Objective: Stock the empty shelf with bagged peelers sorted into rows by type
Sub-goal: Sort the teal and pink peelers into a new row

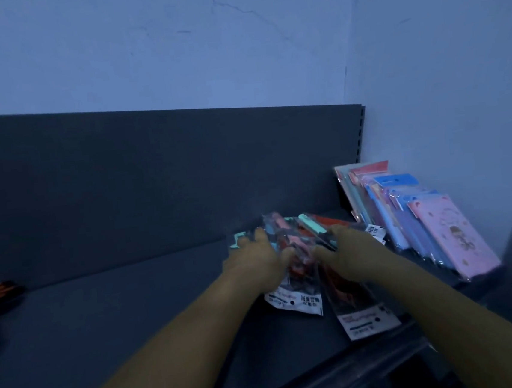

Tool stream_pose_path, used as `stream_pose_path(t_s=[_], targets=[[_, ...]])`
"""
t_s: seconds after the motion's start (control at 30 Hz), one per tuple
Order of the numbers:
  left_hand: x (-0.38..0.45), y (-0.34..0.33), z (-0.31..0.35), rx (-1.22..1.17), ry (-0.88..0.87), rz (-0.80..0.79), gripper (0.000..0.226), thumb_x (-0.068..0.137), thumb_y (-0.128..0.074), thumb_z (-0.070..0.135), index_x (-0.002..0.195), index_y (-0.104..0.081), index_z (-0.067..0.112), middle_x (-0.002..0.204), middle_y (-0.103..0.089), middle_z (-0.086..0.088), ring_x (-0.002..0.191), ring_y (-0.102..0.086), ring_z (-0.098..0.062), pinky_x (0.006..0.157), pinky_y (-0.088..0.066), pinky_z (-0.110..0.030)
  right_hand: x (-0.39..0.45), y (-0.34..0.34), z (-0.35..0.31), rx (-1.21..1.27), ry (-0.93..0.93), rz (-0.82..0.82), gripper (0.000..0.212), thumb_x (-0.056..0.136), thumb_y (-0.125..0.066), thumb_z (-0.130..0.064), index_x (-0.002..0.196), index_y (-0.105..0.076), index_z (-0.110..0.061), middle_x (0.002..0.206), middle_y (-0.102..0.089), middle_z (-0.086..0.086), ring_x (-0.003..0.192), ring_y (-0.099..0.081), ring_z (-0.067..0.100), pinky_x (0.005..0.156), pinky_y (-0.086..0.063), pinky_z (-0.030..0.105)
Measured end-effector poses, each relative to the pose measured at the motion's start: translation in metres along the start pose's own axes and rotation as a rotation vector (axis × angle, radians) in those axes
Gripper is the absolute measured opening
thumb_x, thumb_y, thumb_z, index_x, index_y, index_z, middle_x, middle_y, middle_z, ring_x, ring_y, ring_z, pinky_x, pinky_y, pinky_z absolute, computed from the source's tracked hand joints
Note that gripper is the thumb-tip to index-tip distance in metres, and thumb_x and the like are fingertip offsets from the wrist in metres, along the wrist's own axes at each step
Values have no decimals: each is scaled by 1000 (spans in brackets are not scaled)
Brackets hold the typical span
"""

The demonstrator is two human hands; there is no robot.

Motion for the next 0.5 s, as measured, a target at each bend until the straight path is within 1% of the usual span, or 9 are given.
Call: stream_pose_path(t_s=[0.07, 0.13, 0.2, 0.23, 0.3, 0.37, 0.43, 0.47, 0.5], targets=[[5, -1, 4, -40, 21, 2, 81, 83, -50, 64, 142, -23, 16, 141, -31, -19, 124, -42, -36, 101, -41, -48, 7, -2, -1, 19, 14, -54, 53, 87, -52, -57, 116, -57, -13, 109, -66, 9, 96, -62, 25, 85, -50, 33], [8, 2, 8, -77, 30, 16, 80, 81, -60, 57, 139, -26, 14, 137, -34, -18, 122, -43, -35, 99, -42, -42, 13, -2, -4, -3, 26, -67, 53, 85, -55, -58, 113, -58, -13, 106, -65, 7, 99, -62, 25, 84, -49, 31], [10, 8, 9, -156, 58, 20, 79, 78, -69, 49, 137, -29, 14, 133, -37, -16, 119, -47, -32, 95, -46, -38, 16, -1, -9, 23, 35, -82, 47, 82, -61, -57, 107, -57, -18, 101, -61, 2, 102, -61, 24, 81, -46, 28], [11, 10, 9, -201, 78, 18, 80, 76, -72, 45, 136, -28, 14, 132, -39, -16, 117, -49, -31, 91, -47, -36, 17, 0, -13, 52, 51, -95, 44, 80, -64, -56, 106, -57, -21, 103, -61, 0, 102, -61, 23, 80, -45, 28], [10, 14, 7, -267, 111, 15, 81, 76, -76, 38, 135, -27, 12, 126, -47, -12, 109, -55, -27, 80, -48, -31, 22, -1, -18, 84, 87, -135, 48, 79, -68, -51, 117, -59, -23, 116, -64, 0, 102, -60, 21, 82, -46, 27], [7, 18, 5, -330, 150, 4, 78, 77, -77, 32, 133, -28, 7, 109, -51, -5, 94, -55, -21, 73, -44, -27, 27, -2, -23, 92, 89, -163, 56, 77, -72, -45, 125, -57, -21, 125, -61, 3, 105, -59, 20, 86, -46, 26], [4, 20, 3, -397, 194, -18, 78, 76, -78, 27, 133, -30, 3, 109, -51, -6, 94, -55, -20, 74, -45, -26, 32, -4, -24, 143, 44, -183, 69, 71, -78, -41, 130, -53, -15, 132, -57, 4, 115, -57, 21, 98, -46, 30], [3, 20, 1, -418, 206, -23, 75, 76, -78, 25, 132, -34, 1, 114, -54, -9, 99, -58, -22, 76, -47, -26, 35, -6, -24, 178, 19, -194, 71, 69, -81, -39, 130, -53, -13, 132, -57, 4, 116, -57, 21, 101, -45, 33], [3, 19, -1, -434, 206, -23, 65, 75, -78, 21, 126, -43, 1, 116, -58, -11, 101, -61, -24, 79, -52, -28, 35, -6, -25, 207, 9, -200, 70, 68, -82, -36, 127, -55, -12, 128, -59, 3, 114, -58, 21, 101, -46, 33]])
Point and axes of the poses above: each hand's wrist, its own x-axis towards the middle knuckle, its own y-axis out of the back of the hand, z = x × y, the point moved 2 cm from there along x, towards the middle knuckle
